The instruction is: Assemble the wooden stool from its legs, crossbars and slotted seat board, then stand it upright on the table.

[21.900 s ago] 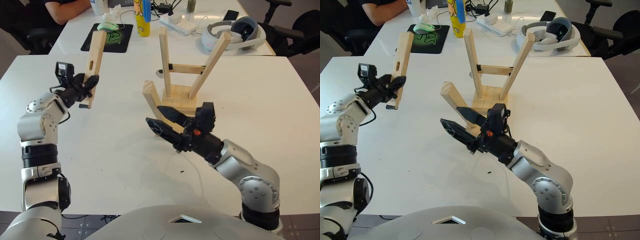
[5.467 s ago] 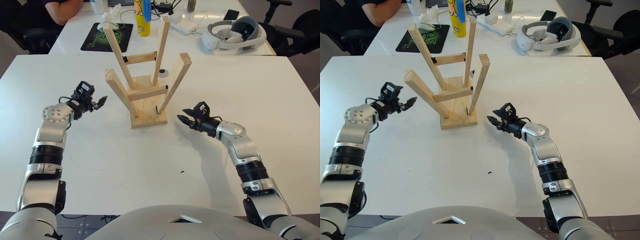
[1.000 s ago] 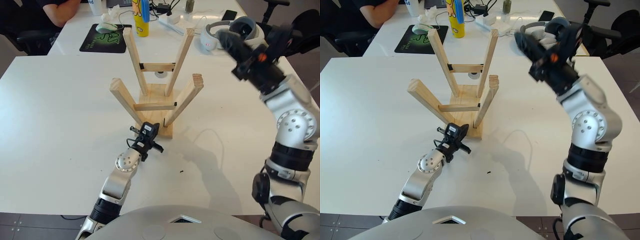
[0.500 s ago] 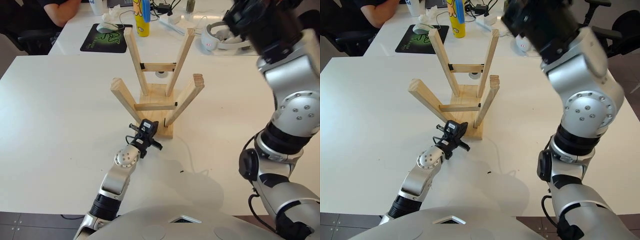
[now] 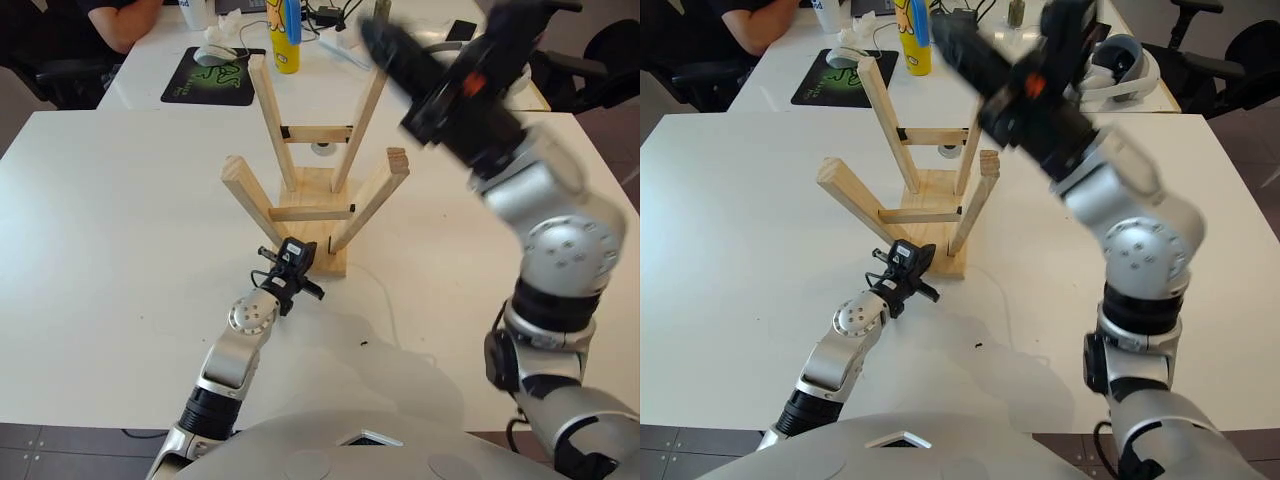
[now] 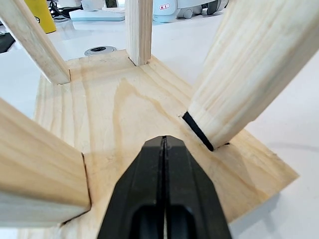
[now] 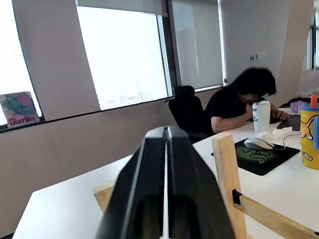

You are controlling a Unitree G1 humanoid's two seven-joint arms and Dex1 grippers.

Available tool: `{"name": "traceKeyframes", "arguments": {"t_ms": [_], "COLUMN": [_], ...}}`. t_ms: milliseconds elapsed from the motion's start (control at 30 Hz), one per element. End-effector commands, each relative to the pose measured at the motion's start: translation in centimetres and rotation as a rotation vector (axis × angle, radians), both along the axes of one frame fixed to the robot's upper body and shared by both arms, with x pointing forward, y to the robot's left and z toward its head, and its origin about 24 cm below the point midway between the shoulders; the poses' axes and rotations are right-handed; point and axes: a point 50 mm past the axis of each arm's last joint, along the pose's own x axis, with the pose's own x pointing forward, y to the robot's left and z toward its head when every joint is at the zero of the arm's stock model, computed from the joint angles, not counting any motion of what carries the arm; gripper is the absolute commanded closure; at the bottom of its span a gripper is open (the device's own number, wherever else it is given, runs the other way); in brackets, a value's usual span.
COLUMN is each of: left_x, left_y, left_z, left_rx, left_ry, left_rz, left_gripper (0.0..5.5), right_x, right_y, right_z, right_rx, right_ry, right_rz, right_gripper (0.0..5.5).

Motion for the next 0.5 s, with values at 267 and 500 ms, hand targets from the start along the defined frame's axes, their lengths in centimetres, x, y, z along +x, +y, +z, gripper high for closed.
{"name": "traceKeyframes", "arguments": {"t_ms": [267,500], "left_x": [-0.3,-0.3], "left_y": [1.1,1.6], "left_z": [-2.4,-2.6], "left_rx": [0.072,0.072], "left_ry": [0.14,0.15], "left_rz": [0.011,0.036], "left_gripper": [5.49,5.49], "right_x": [0.9,-0.7], "right_y": [-1.0,-1.8], "right_z": [4.9,11.6], "right_rx": [0.073,0.287], "right_ry": [-0.259,-0.404], "right_rz": [-0.17,-0.057], "right_gripper": [5.5,5.5]}}
